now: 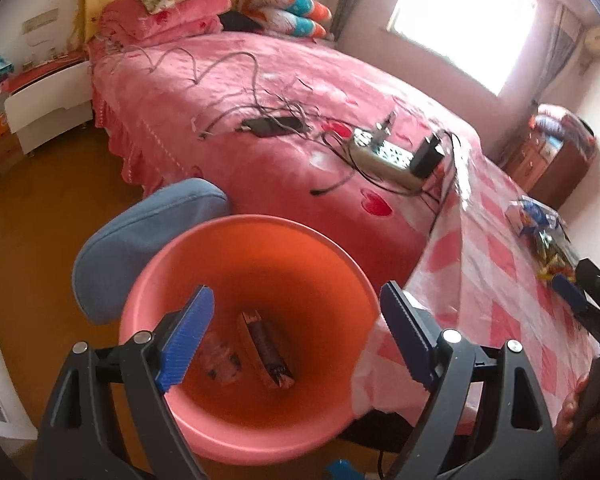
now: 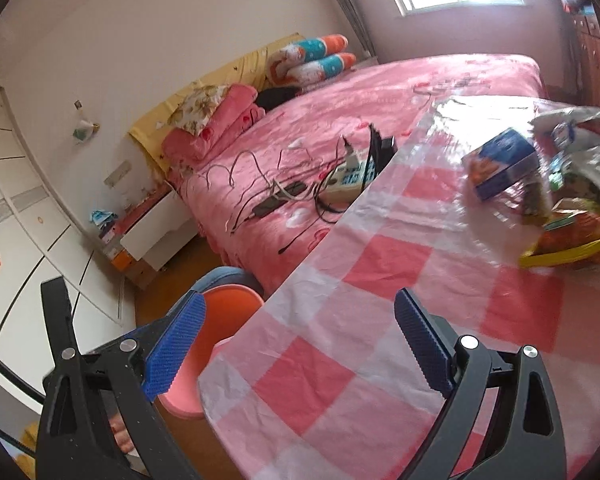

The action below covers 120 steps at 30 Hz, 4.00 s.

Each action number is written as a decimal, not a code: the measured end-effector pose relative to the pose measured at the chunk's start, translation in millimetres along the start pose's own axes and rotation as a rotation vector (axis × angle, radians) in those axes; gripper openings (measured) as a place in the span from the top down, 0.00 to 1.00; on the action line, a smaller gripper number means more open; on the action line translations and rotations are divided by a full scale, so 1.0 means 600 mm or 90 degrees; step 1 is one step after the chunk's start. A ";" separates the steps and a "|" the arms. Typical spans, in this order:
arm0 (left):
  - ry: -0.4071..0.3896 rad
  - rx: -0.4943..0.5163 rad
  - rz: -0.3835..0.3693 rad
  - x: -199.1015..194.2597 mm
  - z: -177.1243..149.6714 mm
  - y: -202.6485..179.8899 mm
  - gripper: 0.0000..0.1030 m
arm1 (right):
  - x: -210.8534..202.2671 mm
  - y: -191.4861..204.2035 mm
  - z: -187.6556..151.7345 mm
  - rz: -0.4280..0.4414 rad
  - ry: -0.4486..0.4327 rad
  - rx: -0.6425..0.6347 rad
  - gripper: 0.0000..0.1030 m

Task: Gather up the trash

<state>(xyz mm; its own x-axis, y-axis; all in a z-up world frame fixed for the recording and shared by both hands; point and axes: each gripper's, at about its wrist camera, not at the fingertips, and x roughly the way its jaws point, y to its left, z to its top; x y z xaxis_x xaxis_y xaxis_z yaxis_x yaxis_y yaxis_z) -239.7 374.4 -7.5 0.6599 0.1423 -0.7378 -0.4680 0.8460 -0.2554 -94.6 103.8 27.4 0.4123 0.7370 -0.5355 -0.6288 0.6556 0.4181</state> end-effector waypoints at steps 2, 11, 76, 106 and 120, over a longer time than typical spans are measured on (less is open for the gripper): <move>0.010 0.010 0.001 -0.001 -0.001 -0.014 0.17 | -0.015 -0.009 -0.004 0.001 -0.008 -0.002 0.05; 0.012 0.081 -0.023 -0.021 -0.006 -0.095 0.17 | -0.059 -0.053 -0.009 0.028 -0.011 0.031 0.05; 0.327 0.244 -0.082 0.371 0.200 -0.860 0.17 | -0.329 -0.421 -0.005 -0.170 -0.175 0.265 0.05; 0.342 0.379 -0.227 0.195 -0.006 -0.784 0.35 | -0.341 -0.452 -0.020 -0.201 -0.143 0.302 0.05; 0.197 0.557 -0.116 0.146 -0.054 -0.842 0.12 | -0.366 -0.462 -0.029 -0.226 -0.163 0.317 0.05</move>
<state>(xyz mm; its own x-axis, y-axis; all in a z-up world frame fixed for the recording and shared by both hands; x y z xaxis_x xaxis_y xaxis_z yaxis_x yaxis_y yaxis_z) 35.5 -57.1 36.5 0.4350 -0.0658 -0.8980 0.3172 0.9446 0.0844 -22.6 -242.8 16.4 0.7208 0.4374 -0.5377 -0.0708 0.8181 0.5707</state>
